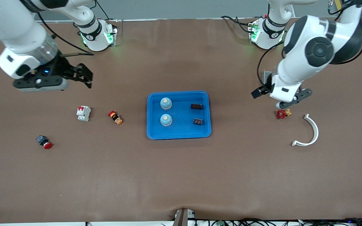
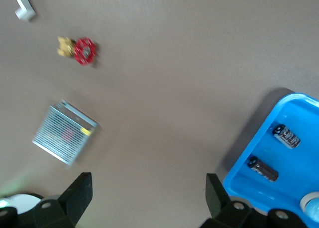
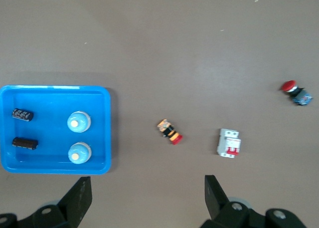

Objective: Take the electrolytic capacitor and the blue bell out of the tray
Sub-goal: 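Reach the left and right grippers toward the blue tray, then grasp a brown capacitor with the left gripper while the right gripper reaches a bell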

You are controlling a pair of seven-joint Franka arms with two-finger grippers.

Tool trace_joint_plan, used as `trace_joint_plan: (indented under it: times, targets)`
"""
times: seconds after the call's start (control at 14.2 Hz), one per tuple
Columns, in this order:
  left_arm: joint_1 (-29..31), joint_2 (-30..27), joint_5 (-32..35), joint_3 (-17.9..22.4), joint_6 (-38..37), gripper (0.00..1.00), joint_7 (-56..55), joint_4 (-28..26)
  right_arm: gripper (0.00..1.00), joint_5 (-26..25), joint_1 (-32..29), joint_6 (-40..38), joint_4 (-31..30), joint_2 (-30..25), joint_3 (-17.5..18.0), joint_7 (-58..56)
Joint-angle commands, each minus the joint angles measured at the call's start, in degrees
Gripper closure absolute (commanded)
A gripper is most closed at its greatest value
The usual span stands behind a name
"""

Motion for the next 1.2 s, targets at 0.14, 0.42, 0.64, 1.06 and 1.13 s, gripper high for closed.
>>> trace_joint_plan:
  times: [0.14,0.42,0.64,1.06,1.13]
  targets:
    - [-0.83,7.0,-0.65,-6.66,10.62,0.0,-18.03,-1.45,0.0,0.51,5.77,3.7,0.77,5.99,-0.74,5.83]
    - [-6.45,14.29,1.89,-6.57,19.41,0.0,-32.62,-1.45,0.0,0.51,8.14,5.82,0.77,10.21,-0.74,5.92]
    - [-9.62,19.04,6.29,-6.57,24.95,0.0,-43.87,-1.01,0.0,0.86,9.81,9.76,0.07,13.9,-0.74,8.89]
    - [-13.84,26.25,13.58,-6.49,30.06,0.07,-62.68,3.28,0.0,1.3,13.07,20.76,-2.75,18.56,-0.74,10.57]
    - [-14.54,27.65,14.9,-6.4,30.06,0.09,-65.85,4.69,0.0,2.7,13.16,21.81,-2.75,19.61,-0.74,10.92]
